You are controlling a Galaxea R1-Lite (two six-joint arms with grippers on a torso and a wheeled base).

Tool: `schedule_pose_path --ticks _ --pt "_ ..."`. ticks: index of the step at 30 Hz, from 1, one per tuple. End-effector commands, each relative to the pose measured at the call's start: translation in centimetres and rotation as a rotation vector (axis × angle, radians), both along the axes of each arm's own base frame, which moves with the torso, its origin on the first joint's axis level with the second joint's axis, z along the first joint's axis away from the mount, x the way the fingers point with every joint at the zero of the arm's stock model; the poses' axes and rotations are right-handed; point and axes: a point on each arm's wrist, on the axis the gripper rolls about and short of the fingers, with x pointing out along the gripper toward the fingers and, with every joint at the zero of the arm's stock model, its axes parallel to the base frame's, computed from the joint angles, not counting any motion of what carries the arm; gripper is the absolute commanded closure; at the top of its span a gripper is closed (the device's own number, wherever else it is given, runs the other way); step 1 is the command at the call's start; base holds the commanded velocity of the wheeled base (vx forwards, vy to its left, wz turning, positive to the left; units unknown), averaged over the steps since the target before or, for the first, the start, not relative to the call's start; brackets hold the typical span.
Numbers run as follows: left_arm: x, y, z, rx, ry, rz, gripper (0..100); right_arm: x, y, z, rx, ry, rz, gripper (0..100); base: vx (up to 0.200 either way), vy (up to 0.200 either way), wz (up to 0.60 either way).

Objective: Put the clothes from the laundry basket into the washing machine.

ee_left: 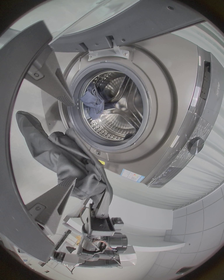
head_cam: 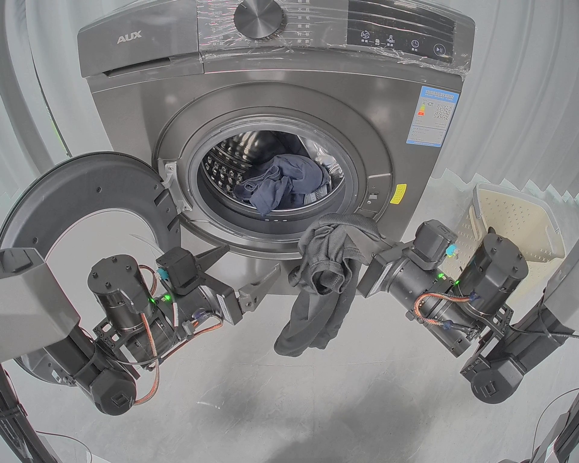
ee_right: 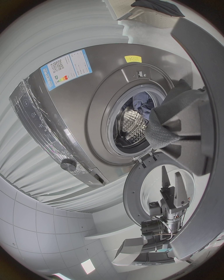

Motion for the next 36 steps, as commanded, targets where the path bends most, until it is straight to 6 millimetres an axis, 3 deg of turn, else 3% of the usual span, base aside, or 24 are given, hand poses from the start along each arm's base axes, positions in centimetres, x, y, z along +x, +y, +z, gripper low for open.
schedule_pose_path --ticks 1,13,19,36 --pt "-0.3 -0.1 -0.1 0.008 0.003 -0.019 0 0.2 0.2 0.1 0.005 -0.005 0.001 100 0.0 0.0 0.0" --pt "-0.9 -0.7 0.9 -0.05 0.005 -0.06 0 0.0 0.7 -0.1 0.003 -0.003 0.018 100 0.0 0.0 0.0" --pt "-0.9 -0.7 0.4 -0.052 0.03 -0.06 0 0.0 0.8 -0.3 0.0 0.002 0.024 100 0.0 0.0 0.0" --pt "-1.3 -1.4 0.5 -0.058 0.03 -0.091 0 -1.1 3.2 -1.2 0.019 0.042 0.112 100 0.0 0.0 0.0"
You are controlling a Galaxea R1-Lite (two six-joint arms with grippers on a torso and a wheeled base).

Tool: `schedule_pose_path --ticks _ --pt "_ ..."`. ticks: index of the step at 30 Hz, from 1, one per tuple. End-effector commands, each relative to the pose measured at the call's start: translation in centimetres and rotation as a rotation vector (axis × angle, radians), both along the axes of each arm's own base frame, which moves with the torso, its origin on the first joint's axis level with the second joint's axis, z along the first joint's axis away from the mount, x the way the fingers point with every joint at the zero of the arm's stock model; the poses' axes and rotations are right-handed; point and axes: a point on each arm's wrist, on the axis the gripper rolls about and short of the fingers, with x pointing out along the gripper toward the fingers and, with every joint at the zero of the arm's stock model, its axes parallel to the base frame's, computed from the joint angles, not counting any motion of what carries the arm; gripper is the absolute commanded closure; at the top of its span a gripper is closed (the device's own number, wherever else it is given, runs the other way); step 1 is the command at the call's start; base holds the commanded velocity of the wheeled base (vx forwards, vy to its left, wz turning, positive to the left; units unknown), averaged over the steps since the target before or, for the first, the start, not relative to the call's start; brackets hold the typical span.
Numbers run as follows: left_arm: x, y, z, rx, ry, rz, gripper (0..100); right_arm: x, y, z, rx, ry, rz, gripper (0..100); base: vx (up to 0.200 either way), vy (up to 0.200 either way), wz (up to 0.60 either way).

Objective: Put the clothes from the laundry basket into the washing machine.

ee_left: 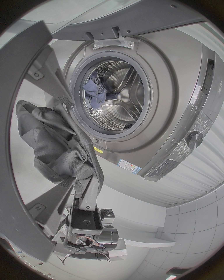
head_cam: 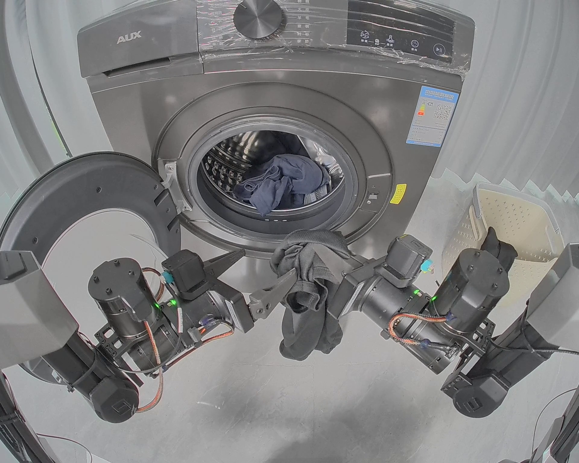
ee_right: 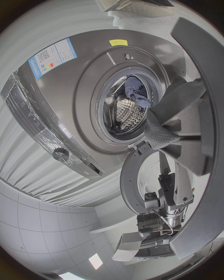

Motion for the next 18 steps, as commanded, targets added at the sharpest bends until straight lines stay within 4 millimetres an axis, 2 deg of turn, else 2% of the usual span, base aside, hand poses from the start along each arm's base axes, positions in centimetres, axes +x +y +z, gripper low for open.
schedule_pose_path --ticks 1,17,18 --pt "0.0 -0.2 0.0 0.0 0.001 -0.006 0 0.0 0.3 -0.2 -0.002 0.002 0.004 100 0.0 0.0 0.0" --pt "0.5 -1.4 -0.9 0.006 0.018 -0.029 0 -0.5 0.8 -0.2 -0.002 0.002 0.027 100 0.0 0.0 0.0" --pt "0.7 -1.5 -0.8 0.002 0.013 -0.028 100 -0.5 0.9 -0.2 -0.002 0.002 0.029 100 0.0 0.0 0.0"
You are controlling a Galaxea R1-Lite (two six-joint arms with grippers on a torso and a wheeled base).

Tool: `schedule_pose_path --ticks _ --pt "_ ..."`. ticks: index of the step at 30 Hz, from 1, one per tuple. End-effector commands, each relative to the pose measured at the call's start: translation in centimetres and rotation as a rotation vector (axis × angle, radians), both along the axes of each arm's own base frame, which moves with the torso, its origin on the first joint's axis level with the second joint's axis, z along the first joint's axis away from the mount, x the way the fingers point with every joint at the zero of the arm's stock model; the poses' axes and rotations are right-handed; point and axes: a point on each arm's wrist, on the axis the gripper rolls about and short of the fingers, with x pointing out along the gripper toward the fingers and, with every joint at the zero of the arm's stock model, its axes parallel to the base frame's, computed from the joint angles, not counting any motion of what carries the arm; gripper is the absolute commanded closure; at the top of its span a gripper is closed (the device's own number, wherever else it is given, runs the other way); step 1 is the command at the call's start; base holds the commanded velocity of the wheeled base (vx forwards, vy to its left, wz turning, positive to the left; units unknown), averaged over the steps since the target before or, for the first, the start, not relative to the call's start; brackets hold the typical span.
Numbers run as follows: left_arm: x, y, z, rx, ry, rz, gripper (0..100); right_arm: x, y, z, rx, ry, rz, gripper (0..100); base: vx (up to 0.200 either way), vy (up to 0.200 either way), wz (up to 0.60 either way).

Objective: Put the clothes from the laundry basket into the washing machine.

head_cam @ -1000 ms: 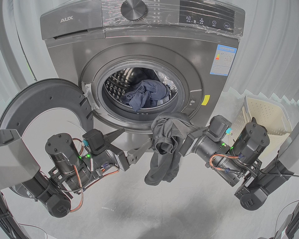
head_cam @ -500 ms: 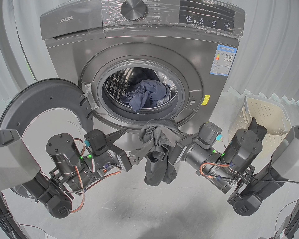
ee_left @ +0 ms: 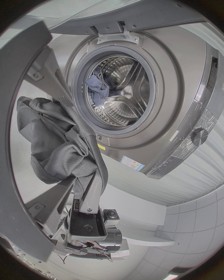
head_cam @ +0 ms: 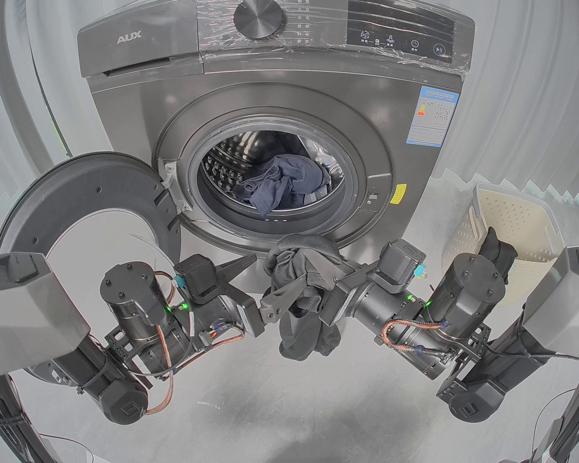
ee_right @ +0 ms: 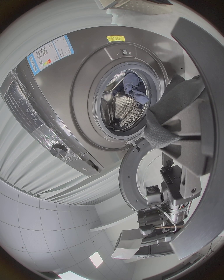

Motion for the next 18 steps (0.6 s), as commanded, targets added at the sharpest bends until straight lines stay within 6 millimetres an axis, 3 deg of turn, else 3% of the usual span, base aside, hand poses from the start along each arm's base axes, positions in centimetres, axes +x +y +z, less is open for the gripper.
schedule_pose_path --ticks 1,11,18 --pt "0.6 -0.4 -0.2 -0.002 -0.003 0.001 100 -0.1 0.1 0.0 0.0 0.0 0.005 100 0.0 0.0 0.0" --pt "0.7 -0.4 0.4 -0.03 -0.009 0.007 100 0.1 -0.2 0.0 -0.001 -0.001 -0.009 100 0.0 0.0 0.0" --pt "0.4 0.2 2.4 -0.072 -0.062 0.019 100 1.2 -1.3 -0.1 -0.006 0.003 -0.055 100 0.0 0.0 0.0"
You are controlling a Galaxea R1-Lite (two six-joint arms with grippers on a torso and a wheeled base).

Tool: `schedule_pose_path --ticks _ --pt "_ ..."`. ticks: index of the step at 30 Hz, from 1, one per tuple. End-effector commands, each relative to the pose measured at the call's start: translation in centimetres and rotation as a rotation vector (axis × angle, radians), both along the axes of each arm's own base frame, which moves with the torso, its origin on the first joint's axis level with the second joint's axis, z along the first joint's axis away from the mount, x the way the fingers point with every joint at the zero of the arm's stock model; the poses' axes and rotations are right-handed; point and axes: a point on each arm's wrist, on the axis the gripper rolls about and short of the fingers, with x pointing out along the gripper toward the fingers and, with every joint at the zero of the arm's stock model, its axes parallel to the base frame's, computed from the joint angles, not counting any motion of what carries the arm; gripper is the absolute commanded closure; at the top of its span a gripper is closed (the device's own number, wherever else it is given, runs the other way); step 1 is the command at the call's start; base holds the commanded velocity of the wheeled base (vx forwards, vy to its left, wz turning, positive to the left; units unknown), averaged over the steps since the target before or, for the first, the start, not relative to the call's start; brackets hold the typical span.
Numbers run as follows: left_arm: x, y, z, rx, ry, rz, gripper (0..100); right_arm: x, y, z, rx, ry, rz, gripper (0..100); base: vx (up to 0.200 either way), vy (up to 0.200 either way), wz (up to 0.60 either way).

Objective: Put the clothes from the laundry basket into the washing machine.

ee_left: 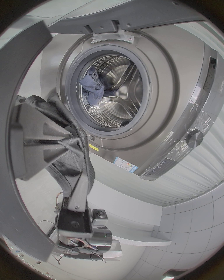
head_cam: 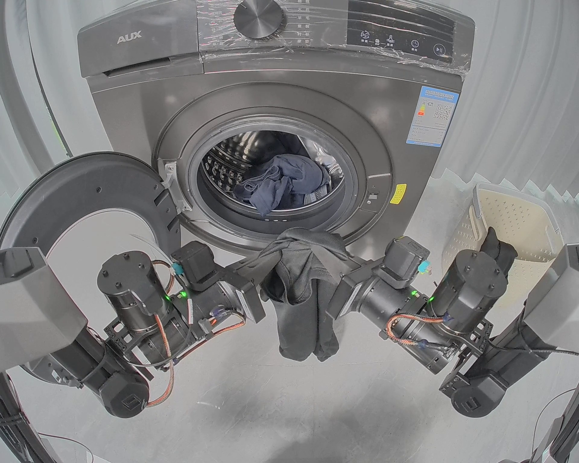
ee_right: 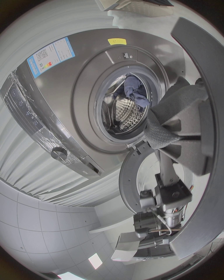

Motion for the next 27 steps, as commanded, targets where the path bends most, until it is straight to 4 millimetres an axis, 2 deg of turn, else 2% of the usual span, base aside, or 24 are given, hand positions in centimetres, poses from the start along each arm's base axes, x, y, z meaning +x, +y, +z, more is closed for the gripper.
schedule_pose_path --ticks 1,19,27 --pt "-0.3 0.5 1.5 -0.032 -0.038 0.007 100 0.8 -0.9 -0.1 -0.004 0.003 -0.036 100 0.0 0.0 0.0" --pt "-0.4 0.8 1.9 -0.039 -0.049 0.013 100 0.9 -1.3 -0.4 -0.014 0.013 -0.049 100 0.0 0.0 0.0" --pt "-0.5 0.8 0.8 -0.005 -0.018 0.012 100 0.6 -1.1 0.1 -0.002 -0.001 -0.037 100 0.0 0.0 0.0"
